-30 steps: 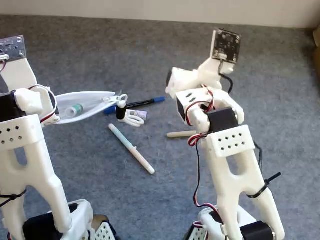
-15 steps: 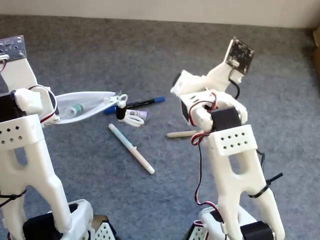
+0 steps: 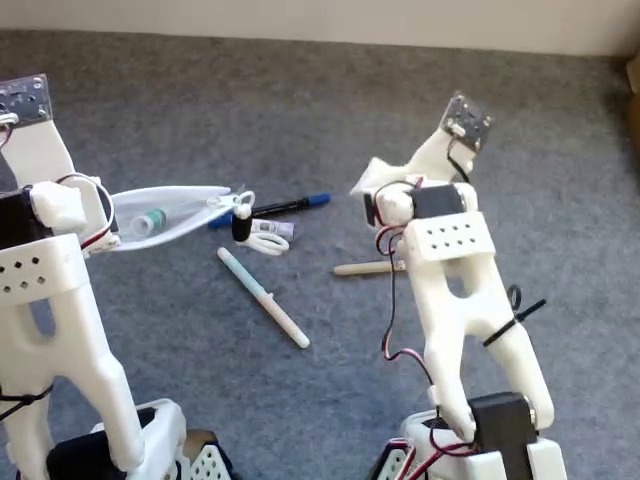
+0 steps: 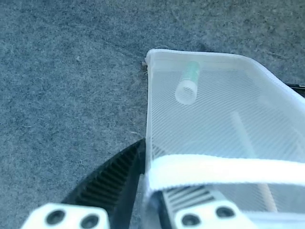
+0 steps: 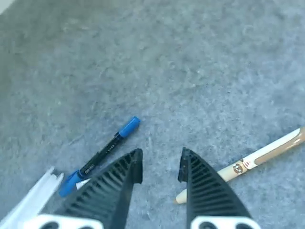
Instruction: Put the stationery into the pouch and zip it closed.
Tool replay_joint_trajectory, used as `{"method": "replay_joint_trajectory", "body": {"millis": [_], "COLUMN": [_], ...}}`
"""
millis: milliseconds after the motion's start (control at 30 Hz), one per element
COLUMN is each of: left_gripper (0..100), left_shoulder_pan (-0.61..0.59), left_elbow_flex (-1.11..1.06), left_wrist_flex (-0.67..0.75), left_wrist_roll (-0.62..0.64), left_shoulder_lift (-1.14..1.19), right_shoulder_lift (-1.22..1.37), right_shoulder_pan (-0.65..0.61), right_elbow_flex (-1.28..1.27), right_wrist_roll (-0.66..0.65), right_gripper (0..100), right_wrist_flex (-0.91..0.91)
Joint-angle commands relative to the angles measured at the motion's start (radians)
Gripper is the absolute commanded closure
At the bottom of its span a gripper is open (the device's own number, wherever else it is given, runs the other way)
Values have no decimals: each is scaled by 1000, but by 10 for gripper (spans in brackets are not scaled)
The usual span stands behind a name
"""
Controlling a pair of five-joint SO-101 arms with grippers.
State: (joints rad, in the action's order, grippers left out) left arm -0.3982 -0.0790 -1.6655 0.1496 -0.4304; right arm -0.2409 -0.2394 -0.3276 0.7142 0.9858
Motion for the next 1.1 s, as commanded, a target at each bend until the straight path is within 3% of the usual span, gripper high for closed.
{"method": "replay_joint_trajectory", "body": {"millis": [0, 433, 833, 1067], "left_gripper": [994, 994, 994, 994], "left_shoulder_pan": [-8, -8, -8, -8], "left_elbow_flex": [-7, -7, -10, -10], "left_wrist_flex": [34, 34, 34, 34], "left_wrist_roll": [8, 8, 8, 8], "left_shoulder_lift": [13, 13, 13, 13], "right_shoulder_lift": [21, 150, 251, 390], "right_shoulder_pan": [24, 24, 25, 108], "right_elbow_flex": [97, 107, 130, 220], "right_wrist_roll": [43, 44, 226, 262], "right_gripper": [878, 878, 876, 876], "right_wrist_flex": [31, 22, -5, -4]}}
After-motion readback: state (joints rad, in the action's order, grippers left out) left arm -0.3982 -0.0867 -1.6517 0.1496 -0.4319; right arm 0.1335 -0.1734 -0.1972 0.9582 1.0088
